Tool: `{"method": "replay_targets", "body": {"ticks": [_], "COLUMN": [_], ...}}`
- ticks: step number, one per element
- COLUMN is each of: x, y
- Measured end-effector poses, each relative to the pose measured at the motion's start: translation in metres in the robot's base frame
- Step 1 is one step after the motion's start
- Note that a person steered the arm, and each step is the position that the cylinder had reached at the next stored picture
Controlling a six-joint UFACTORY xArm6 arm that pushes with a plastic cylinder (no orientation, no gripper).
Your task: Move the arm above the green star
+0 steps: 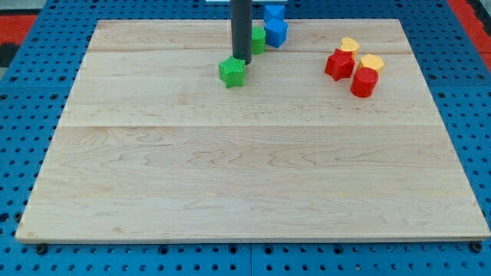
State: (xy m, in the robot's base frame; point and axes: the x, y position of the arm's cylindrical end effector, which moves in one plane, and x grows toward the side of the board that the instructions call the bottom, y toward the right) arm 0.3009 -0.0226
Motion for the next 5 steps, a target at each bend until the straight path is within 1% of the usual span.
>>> {"method": "replay_targets", "body": {"ticks": [1,2,3,4,5], "x": [-0.024,-0.098,-0.109,-0.108,-0.108], "y": [-0.081,-0.078,-0.063,-0.035,-0.035]}}
